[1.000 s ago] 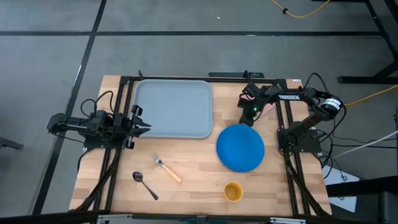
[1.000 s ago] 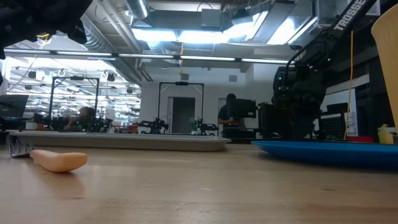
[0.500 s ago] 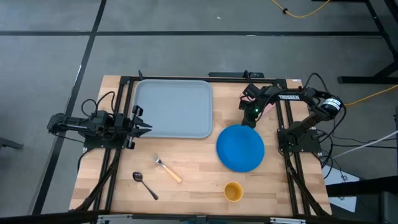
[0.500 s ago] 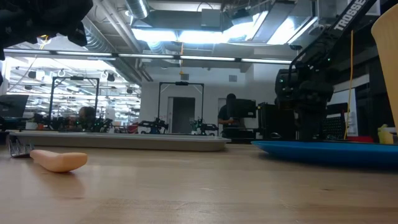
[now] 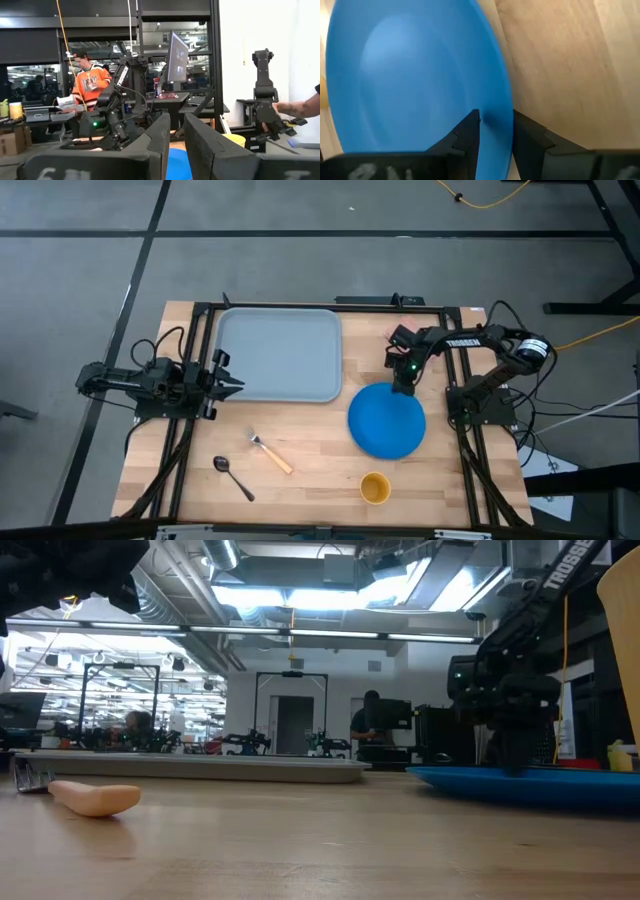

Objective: Pick and place plate/cup/fork/spoon on tray
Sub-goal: Put the blue plate on the gray serving tray

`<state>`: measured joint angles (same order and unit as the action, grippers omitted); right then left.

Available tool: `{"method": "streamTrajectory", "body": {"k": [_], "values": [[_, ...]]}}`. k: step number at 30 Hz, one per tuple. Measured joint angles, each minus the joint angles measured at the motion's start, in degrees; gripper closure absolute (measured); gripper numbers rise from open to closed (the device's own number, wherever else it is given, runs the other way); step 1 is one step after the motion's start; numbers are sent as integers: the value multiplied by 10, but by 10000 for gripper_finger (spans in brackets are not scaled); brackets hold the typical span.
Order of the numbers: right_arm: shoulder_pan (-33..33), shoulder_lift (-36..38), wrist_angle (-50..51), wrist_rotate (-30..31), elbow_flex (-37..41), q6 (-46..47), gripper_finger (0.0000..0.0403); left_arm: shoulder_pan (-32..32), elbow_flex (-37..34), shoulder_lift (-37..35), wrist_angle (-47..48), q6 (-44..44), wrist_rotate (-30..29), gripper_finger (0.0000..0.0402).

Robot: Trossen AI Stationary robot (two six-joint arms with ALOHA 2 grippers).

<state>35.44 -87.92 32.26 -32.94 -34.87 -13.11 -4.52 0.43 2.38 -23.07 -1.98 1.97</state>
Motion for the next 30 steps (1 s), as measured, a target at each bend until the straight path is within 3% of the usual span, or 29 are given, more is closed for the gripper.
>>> {"method": "streamTrajectory", "body": {"k": [5, 11, 15, 26, 30], "values": [[-4, 0, -33, -12, 5, 65, 308, 0, 0, 0, 0, 0, 0, 353], [-5, -1, -63, -38, 6, 129, 382, 0, 0, 0, 5, 0, 0, 353], [-1, -1, -65, -40, -12, 151, 394, 0, 0, 0, 5, -1, 0, 353], [5, -1, 13, -153, -191, 128, 399, 0, 0, 0, 16, 0, 4, 353], [-4, -1, -87, -137, -249, 157, 399, 0, 0, 0, 16, 0, 4, 353]]}}
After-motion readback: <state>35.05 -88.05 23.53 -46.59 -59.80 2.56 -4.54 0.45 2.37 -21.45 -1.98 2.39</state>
